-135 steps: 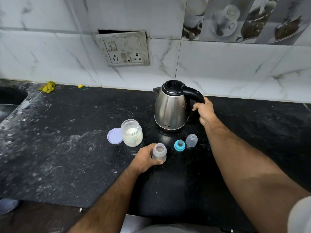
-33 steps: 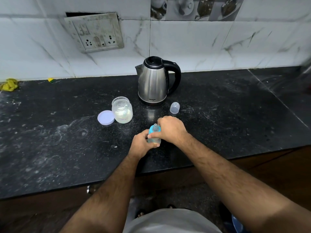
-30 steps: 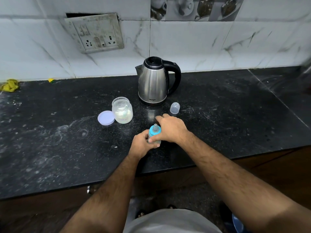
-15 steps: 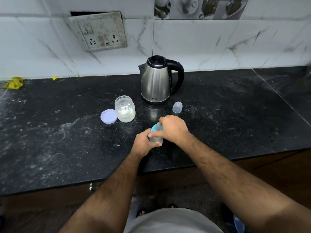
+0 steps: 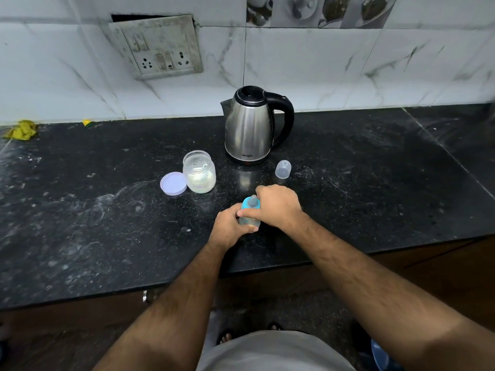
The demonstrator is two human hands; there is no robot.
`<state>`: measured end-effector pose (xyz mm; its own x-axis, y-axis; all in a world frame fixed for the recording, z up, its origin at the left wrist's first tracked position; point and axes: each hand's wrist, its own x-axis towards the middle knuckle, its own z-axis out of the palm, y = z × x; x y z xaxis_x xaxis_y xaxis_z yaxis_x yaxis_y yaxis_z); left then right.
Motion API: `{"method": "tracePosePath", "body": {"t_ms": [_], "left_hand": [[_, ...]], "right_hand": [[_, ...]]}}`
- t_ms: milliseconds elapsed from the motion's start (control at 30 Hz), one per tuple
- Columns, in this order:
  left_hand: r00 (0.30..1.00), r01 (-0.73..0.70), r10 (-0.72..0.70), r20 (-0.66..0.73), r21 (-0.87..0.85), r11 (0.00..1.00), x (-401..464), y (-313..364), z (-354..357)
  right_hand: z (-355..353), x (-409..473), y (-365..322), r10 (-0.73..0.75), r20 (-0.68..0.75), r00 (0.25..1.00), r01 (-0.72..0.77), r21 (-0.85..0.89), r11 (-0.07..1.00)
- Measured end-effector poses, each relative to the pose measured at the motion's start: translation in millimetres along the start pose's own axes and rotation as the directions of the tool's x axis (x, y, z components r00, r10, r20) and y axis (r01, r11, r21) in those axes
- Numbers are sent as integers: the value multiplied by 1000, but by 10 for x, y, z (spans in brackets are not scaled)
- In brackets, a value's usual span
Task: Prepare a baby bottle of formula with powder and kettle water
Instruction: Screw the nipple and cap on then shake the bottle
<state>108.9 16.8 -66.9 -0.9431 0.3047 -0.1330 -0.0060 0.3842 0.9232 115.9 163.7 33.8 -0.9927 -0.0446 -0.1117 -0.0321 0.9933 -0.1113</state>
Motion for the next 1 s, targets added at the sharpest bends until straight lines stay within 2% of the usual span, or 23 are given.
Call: {"method": "tracePosePath", "body": {"t_ms": [100, 233, 300, 400, 500, 567, 633, 733, 833, 900, 1000], "left_hand": [[1000, -9, 9, -1, -2, 1000, 5, -11, -4], [1000, 14, -14, 7, -32, 999, 24, -30, 11], [1000, 12, -12, 5, -42, 999, 27, -40, 17], [1000, 11, -11, 0, -42, 999, 16, -39, 15], [1000, 1, -1, -2, -26, 1000, 6, -31, 9], [1000, -7, 7, -2, -24, 1000, 3, -25, 7], [1000, -10, 10, 2, -27, 1000, 11, -34, 5], [1000, 2, -2, 9, -49, 999, 32, -58, 10], [1000, 2, -1, 8, -56, 998, 40, -79, 14], [1000, 2, -2, 10, -51, 999, 40, -86, 14], [1000, -5, 5, 3, -31, 1000, 25, -75, 14]], "right_hand": [[-43, 13, 34, 6, -6, 1000, -6, 31, 999], [-199, 87, 128, -210, 176, 962, 162, 254, 953], [-201, 108, 149, -264, 191, 946, 202, 293, 935], [-125, 81, 125, -200, 94, 975, 169, 266, 949], [33, 28, 59, -44, -14, 999, 45, 139, 989], [101, 13, 38, -10, -56, 998, 15, 80, 997], [68, 27, 87, -38, -11, 999, 39, 125, 991], [-55, 85, 218, -196, 124, 973, 153, 291, 944], [-55, 104, 272, -303, 156, 940, 224, 387, 894], [10, 86, 276, -291, 125, 949, 212, 431, 877], [146, 4, 195, -151, -4, 989, 142, 368, 919]]}}
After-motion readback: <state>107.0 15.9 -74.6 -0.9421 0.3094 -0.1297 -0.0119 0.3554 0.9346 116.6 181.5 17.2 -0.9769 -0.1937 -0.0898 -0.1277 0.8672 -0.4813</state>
